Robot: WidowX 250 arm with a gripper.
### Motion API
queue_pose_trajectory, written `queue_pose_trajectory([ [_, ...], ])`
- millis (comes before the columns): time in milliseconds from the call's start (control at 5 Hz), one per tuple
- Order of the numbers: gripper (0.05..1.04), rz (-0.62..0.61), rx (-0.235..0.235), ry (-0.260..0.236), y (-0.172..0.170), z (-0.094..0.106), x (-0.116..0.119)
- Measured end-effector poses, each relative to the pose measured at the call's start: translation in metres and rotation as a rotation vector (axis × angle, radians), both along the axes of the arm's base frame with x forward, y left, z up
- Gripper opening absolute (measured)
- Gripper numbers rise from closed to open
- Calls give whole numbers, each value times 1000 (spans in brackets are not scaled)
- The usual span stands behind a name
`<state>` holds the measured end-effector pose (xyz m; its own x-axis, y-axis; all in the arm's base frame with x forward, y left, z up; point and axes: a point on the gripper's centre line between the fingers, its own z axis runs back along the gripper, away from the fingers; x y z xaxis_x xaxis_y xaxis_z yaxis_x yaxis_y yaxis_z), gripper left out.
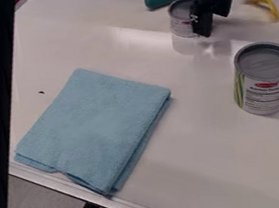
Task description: Move the smaller can besides the green object
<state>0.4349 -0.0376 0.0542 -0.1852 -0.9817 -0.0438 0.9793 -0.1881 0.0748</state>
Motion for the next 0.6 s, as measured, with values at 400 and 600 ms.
queue_pose_trajectory([
  [400, 1000, 236, -78, -73, 3, 40, -29],
  [600, 1000, 482, -86, -161, 18, 47, -50],
])
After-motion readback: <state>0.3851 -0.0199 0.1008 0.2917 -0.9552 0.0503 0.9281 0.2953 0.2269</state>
